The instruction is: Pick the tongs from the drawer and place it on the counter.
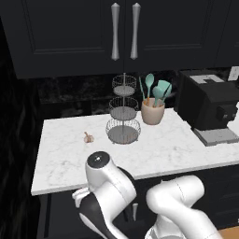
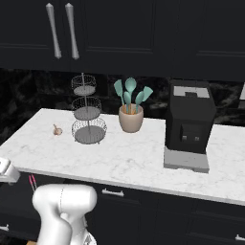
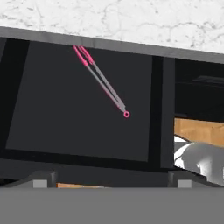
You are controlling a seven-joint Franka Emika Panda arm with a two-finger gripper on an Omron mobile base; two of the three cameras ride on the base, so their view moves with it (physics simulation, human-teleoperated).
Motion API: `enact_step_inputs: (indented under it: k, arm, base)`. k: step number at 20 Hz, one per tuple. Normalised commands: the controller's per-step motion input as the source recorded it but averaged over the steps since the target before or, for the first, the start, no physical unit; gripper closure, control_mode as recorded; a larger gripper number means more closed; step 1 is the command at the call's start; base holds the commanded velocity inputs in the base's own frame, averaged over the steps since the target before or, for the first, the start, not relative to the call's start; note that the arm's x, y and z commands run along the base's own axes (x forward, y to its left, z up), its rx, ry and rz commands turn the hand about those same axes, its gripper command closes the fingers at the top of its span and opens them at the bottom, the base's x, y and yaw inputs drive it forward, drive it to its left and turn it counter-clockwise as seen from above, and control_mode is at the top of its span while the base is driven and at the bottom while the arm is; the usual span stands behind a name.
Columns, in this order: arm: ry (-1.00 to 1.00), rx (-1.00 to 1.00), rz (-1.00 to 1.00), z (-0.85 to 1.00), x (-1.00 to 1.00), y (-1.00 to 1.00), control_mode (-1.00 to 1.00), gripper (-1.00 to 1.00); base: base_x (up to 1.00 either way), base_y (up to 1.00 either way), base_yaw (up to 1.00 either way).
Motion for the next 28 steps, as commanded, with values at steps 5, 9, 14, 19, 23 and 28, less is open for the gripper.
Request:
enact_step_inputs:
  k: [5, 9, 14, 19, 23, 28]
  arm:
    - [0.0, -0.06, 0.0, -0.7, 0.03, 0.17, -1.0, -1.0]
    - [0.02, 0.0, 0.0, -0.63, 0.1, 0.0, -1.0, -1.0]
    - [0.1, 0.0, 0.0, -0.41, 0.26, 0.04, -1.0, -1.0]
    - [0.15, -0.04, 0.0, -0.27, 0.37, 0.27, -1.0, -1.0]
    - [0.03, -0.02, 0.0, -0.37, 0.1, 0.22, -1.0, -1.0]
    - [0.05, -0.04, 0.0, -0.39, 0.1, 0.3, -1.0, -1.0]
  base:
    - [0.0, 0.0, 0.0]
    - [0.0, 0.0, 0.0]
    - [0.0, 0.0, 0.0]
    - [0.0, 0.0, 0.0]
    - [0.0, 0.0, 0.0]
    - [0.0, 0.0, 0.0]
